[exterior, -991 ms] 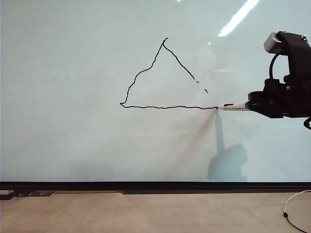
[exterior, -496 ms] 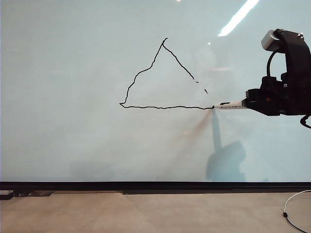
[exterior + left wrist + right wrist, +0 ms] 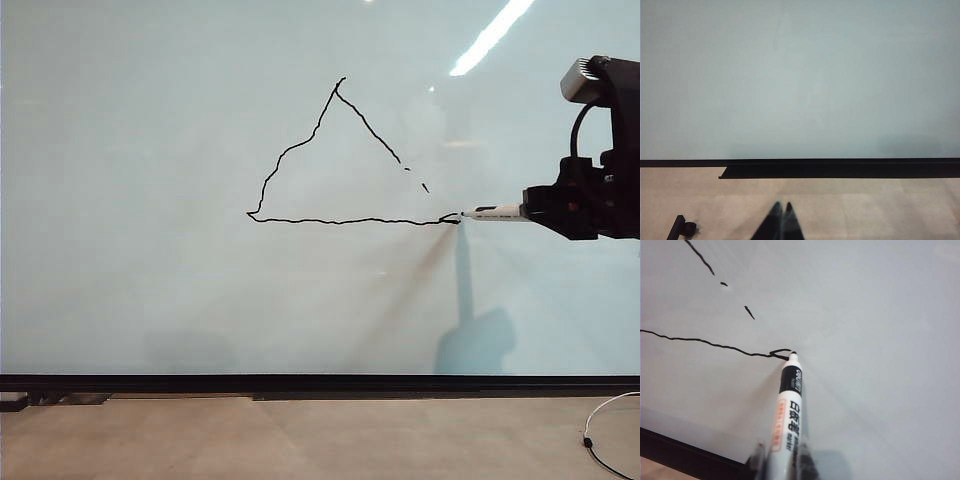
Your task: Pick up the pen on the shelf to the right of the whiteboard and draw a triangle.
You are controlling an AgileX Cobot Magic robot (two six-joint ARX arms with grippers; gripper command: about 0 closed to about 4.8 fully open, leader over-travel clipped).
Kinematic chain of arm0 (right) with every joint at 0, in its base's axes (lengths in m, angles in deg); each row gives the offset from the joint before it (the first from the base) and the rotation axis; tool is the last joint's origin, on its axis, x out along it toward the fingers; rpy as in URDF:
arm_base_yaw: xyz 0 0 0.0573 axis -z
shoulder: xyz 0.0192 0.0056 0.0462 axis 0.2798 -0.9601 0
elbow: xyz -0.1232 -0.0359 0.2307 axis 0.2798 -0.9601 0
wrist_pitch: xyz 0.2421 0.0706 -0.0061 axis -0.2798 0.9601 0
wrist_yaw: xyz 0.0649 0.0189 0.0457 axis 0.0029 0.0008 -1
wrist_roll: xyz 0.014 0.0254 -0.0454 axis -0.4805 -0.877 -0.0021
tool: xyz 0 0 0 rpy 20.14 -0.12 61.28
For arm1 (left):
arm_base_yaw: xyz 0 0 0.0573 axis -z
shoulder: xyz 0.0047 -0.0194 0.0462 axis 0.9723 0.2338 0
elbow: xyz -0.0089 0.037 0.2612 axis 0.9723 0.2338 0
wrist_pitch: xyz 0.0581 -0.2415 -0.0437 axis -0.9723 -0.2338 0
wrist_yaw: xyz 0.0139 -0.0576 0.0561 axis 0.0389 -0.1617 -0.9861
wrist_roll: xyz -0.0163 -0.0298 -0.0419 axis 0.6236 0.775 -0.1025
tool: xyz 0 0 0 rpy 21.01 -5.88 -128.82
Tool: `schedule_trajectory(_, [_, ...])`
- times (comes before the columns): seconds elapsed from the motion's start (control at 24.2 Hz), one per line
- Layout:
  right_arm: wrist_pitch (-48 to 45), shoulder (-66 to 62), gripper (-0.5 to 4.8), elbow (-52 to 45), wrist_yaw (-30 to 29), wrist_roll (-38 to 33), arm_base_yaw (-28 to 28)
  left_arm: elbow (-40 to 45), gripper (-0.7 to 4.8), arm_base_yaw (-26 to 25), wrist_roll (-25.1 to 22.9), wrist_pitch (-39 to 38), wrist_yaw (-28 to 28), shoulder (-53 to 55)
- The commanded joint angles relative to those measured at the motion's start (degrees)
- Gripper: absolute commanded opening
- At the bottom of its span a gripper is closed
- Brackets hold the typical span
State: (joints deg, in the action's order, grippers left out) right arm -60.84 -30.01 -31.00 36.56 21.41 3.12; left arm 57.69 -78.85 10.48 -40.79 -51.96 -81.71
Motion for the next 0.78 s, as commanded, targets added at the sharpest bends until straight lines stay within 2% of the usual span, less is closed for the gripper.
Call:
schedule_trajectory(0.04, [-4.48,0.26,-0.05,-1.42,-2.03,-1.05,0.00,-0.17,-0.05,0.02,-0.02,0.70,0.20,0.00])
schedule_trajectory(0.21, [-4.87,1.95,-0.05,-4.31,-2.12,-2.78,-0.31,-0.15,-0.05,0.02,-0.02,0.70,0.22,0.00])
schedule_trajectory(0.41, [-4.87,8.59,-0.05,-9.79,-1.57,-1.05,0.26,-0.15,-0.05,0.02,-0.02,0.70,0.20,0.00])
schedule_trajectory(0.62, [-4.46,15.91,-0.05,-14.86,-2.58,-2.47,5.46,-0.15,-0.05,0.02,-0.02,0.70,0.22,0.00])
schedule_trajectory(0.66, [-2.89,17.00,-0.05,-14.82,-4.48,-2.69,6.45,-0.17,-0.05,0.02,-0.02,0.70,0.22,0.00])
schedule_trajectory(0.78, [-0.68,19.41,-0.05,-14.82,-5.40,-2.64,8.61,-0.15,-0.05,0.02,-0.02,0.68,0.17,0.00])
